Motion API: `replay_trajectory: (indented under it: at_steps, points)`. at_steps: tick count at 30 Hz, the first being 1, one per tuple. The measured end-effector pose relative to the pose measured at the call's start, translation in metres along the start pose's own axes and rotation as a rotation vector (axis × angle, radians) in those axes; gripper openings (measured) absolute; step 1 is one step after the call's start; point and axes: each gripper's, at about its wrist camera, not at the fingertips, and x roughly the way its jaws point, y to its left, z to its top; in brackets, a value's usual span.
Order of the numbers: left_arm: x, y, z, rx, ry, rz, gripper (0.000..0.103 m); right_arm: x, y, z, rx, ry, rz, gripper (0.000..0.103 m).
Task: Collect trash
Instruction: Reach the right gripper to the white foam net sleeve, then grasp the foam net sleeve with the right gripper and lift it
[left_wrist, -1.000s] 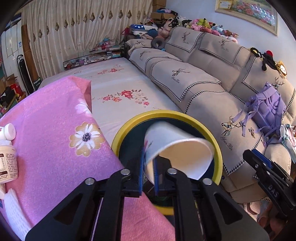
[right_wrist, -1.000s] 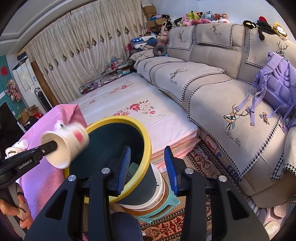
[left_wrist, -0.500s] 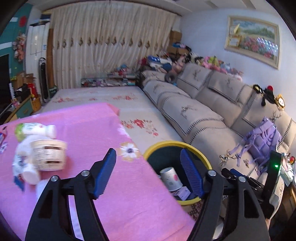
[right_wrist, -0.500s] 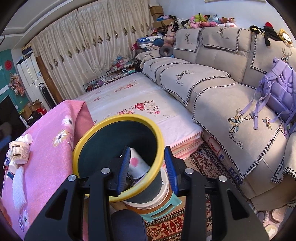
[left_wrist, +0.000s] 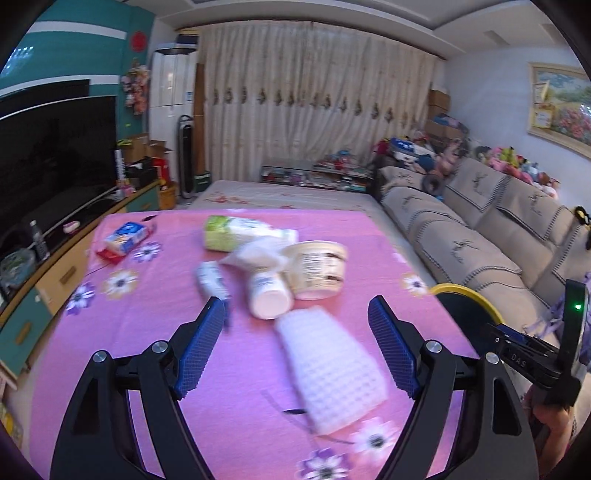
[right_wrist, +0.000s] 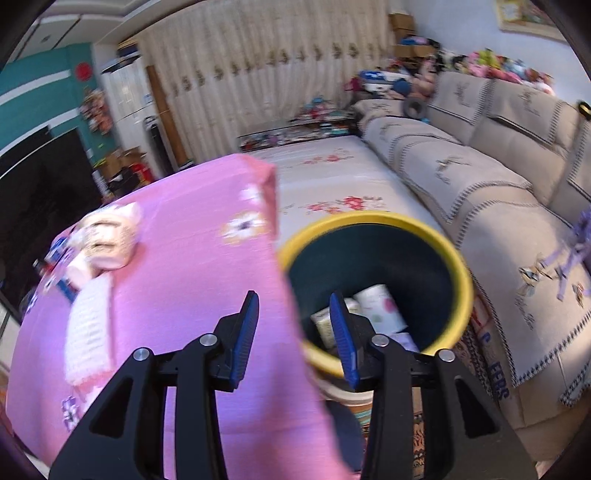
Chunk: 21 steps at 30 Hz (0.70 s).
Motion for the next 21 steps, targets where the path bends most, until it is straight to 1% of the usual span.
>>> replay_trajectory:
  at_steps: [3,6,7,9,10,12,15,18,21]
  points:
    - [-0.006,0.018,-0.005,-0.020,-0.014,0.036,0.080,0.002,0.042,0.000,-0.072,0.015,0.096,0.048]
    - [-0.015,0.036,-0.009,-0.036,-0.025,0.049,0.080,0.003,0.085,0.000,-0.152,0.031,0.179,0.051]
    - [-0.015,0.041,-0.009,-0.041,-0.027,0.052,0.081,0.003,0.094,0.001,-0.171,0.036,0.194,0.052]
    - [-0.018,0.054,-0.014,-0.054,-0.032,0.058,0.082,0.005,0.112,0.000,-0.210,0.048,0.218,0.058]
    - [-0.019,0.058,-0.015,-0.062,-0.033,0.061,0.082,0.008,0.121,-0.001,-0.228,0.059,0.223,0.060]
    - [-0.019,0.068,-0.017,-0.079,-0.036,0.065,0.082,0.015,0.135,-0.005,-0.247,0.082,0.232,0.069]
    - [-0.019,0.080,-0.020,-0.098,-0.033,0.067,0.082,0.026,0.151,-0.010,-0.265,0.110,0.220,0.078]
    - [-0.015,0.085,-0.023,-0.106,-0.024,0.070,0.082,0.038,0.162,-0.016,-0.299,0.143,0.203,0.079]
    - [-0.011,0.087,-0.025,-0.112,-0.017,0.064,0.082,0.044,0.172,-0.020,-0.329,0.158,0.180,0.079]
